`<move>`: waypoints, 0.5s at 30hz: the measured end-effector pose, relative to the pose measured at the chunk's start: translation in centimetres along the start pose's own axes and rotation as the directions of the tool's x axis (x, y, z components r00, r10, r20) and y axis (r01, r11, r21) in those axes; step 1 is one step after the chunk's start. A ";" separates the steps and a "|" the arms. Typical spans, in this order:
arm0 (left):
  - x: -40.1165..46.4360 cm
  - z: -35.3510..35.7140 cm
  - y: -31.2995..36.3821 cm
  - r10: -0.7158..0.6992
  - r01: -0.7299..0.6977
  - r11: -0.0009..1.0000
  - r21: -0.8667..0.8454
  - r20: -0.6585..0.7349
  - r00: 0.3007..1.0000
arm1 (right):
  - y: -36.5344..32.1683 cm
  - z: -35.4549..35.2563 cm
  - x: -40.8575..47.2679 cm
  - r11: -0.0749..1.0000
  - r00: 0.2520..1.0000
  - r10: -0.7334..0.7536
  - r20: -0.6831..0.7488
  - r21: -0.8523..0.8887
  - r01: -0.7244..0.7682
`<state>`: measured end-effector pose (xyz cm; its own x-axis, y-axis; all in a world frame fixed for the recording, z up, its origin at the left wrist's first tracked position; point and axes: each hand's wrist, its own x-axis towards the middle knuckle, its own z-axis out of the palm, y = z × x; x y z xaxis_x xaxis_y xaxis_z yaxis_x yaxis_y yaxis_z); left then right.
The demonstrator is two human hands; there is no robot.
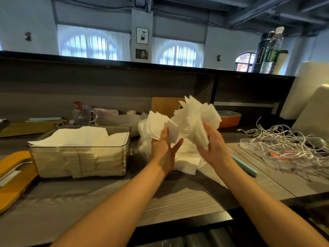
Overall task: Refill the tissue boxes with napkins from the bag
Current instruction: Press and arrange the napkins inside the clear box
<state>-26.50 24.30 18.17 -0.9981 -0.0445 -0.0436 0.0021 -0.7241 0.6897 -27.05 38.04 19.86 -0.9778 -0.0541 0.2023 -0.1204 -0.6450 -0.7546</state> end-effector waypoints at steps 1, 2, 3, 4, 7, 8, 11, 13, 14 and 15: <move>-0.2 0.1 -0.3 0.026 -0.026 1.000 0.017 0.038 0.999 | 0.6 0.4 -0.1 0.999 1.000 0.007 0.017 -0.051 -0.006; -0.3 0.3 -0.6 0.042 -0.045 0.997 0.055 0.063 0.997 | 1.2 0.6 -0.1 0.993 1.000 0.019 0.019 -0.117 -0.017; -0.4 0.4 -0.8 0.049 -0.057 0.993 0.099 0.078 0.996 | 1.6 0.8 -0.1 0.984 0.999 0.037 0.011 -0.176 -0.035; -0.3 0.5 -1.0 0.041 -0.052 0.989 0.136 0.086 0.995 | 1.8 0.9 0.1 0.975 0.998 0.060 -0.022 -0.212 -0.063; 0.2 0.1 -1.0 -0.001 -0.011 0.986 0.169 0.068 0.998 | 1.8 0.6 0.6 0.959 0.987 0.092 -0.129 -0.254 -0.122; 0.4 -0.2 -0.9 -0.013 0.004 0.988 0.152 0.064 0.998 | 1.7 0.5 0.7 0.950 0.983 0.092 -0.158 -0.283 -0.134; 0.6 -0.4 -0.4 -0.031 0.027 0.997 0.076 0.051 0.998 | 1.5 0.6 0.7 0.909 0.968 0.123 -0.218 -0.367 -0.198; 0.6 -0.3 0.2 -0.029 0.029 1.000 -0.007 -0.001 1.000 | 1.3 0.6 0.5 0.888 0.955 0.168 -0.245 -0.382 -0.254; 0.7 -0.3 0.5 -0.038 0.035 0.997 -0.070 -0.032 0.999 | 1.0 0.6 0.5 0.890 0.950 0.185 -0.253 -0.367 -0.271; 0.7 -0.4 0.8 -0.050 0.042 0.990 -0.134 -0.058 0.997 | 0.8 0.5 0.4 0.905 0.951 0.196 -0.240 -0.329 -0.269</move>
<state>-27.18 23.43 18.44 -0.9916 -0.0480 -0.1204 -0.0317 -0.8111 0.5841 -27.48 37.14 19.66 -0.9944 0.0057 -0.1053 0.0981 -0.3184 -0.9429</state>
